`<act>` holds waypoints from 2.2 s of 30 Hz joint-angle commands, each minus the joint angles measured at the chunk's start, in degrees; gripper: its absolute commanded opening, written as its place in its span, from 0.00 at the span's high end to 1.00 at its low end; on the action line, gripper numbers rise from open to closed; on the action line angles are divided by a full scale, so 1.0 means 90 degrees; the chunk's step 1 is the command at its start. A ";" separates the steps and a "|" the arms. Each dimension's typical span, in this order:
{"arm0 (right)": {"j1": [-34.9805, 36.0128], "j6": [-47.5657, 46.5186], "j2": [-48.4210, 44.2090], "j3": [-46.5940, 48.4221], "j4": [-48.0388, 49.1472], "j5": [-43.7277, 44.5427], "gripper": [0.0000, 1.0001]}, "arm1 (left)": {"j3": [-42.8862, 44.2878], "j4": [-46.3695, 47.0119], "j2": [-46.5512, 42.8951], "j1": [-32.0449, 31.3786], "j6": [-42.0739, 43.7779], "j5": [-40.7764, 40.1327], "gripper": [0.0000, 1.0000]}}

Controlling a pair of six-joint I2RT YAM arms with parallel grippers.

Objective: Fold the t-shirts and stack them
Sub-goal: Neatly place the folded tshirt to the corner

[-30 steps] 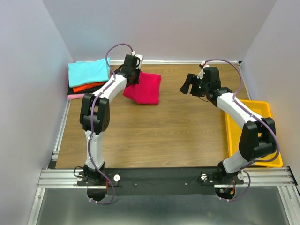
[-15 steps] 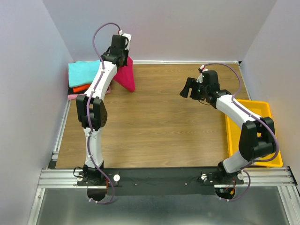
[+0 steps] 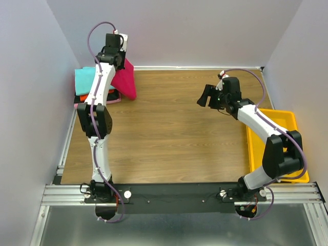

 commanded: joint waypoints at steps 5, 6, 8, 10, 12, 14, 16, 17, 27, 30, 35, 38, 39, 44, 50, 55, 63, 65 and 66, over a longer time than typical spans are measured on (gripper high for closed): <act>-0.0049 -0.0028 -0.0164 -0.0113 0.0148 -0.0222 0.16 | 0.0400 0.0002 -0.0189 0.0545 0.0141 0.0831 1.00; -0.0049 -0.0027 -0.0164 -0.0113 0.0168 -0.0261 0.16 | 0.0410 0.0051 -0.0209 0.0719 0.0122 0.0832 1.00; -0.0049 -0.0018 -0.0193 -0.0142 0.0187 -0.0310 0.16 | 0.0439 0.0080 -0.0277 0.0808 0.0043 0.1124 1.00; -0.0049 -0.0008 -0.0232 -0.0152 0.0197 -0.0310 0.16 | 0.0497 0.0100 -0.0307 0.0954 -0.0034 0.1251 1.00; -0.0039 -0.0008 -0.0262 -0.0181 0.0216 -0.0339 0.16 | 0.0488 0.0197 -0.0375 0.1072 -0.0093 0.1339 1.00; -0.0039 -0.0008 -0.0310 -0.0191 0.0226 -0.0378 0.16 | 0.0488 0.0275 -0.0433 0.1227 -0.0171 0.1514 1.00; -0.0049 -0.0008 -0.0369 -0.0211 0.0236 -0.0378 0.16 | 0.0478 0.0353 -0.0463 0.1335 -0.0220 0.1680 1.00; -0.0039 -0.0008 -0.0379 -0.0211 0.0236 -0.0378 0.16 | 0.0478 0.0393 -0.0463 0.1375 -0.0249 0.1720 1.00; -0.0049 0.0012 -0.0525 -0.0299 0.0265 -0.0437 0.16 | 0.0342 0.0871 -0.0512 0.2136 -0.0894 0.2179 1.00; -0.0049 0.0012 -0.0555 -0.0318 0.0285 -0.0466 0.16 | 0.0293 0.0959 -0.0551 0.2254 -0.0904 0.2189 1.00; -0.0049 0.0021 -0.0633 -0.0367 0.0304 -0.0544 0.16 | 0.0078 0.1154 -0.0531 0.2439 -0.0982 0.2062 1.00; -0.0039 0.0021 -0.0691 -0.0386 0.0324 -0.0554 0.16 | 0.0048 0.1194 -0.0434 0.2547 -0.1002 0.2042 1.00; -0.0049 0.0021 -0.0701 -0.0396 0.0324 -0.0554 0.16 | 0.0048 0.1203 -0.0395 0.2557 -0.1002 0.2052 1.00; -0.0049 0.0021 -0.0769 -0.0435 0.0334 -0.0583 0.16 | 0.0039 0.1213 -0.0122 0.2586 -0.1050 0.1936 1.00; -0.0039 0.0021 -0.0838 -0.0465 0.0344 -0.0593 0.16 | 0.0302 0.1009 0.0123 0.2664 -0.1382 0.1194 0.18; -0.0039 0.0021 -0.0838 -0.0455 0.0353 -0.0574 0.16 | 0.0059 0.1290 -0.0286 0.2684 -0.1782 0.1037 0.01; -0.0039 0.0061 -0.0886 -0.0484 0.0383 -0.0301 0.16 | -0.2068 0.2472 -0.2287 0.2206 -0.2212 0.0500 0.01; -0.0039 0.0090 -0.0935 -0.0533 0.0392 -0.0164 0.16 | -0.3079 0.3057 -0.3104 0.2050 -0.2300 0.0383 0.02; -0.0039 0.0099 -0.0955 -0.0543 0.0392 -0.0105 0.16 | -0.3483 0.3320 -0.3409 0.1904 -0.2359 0.0363 0.01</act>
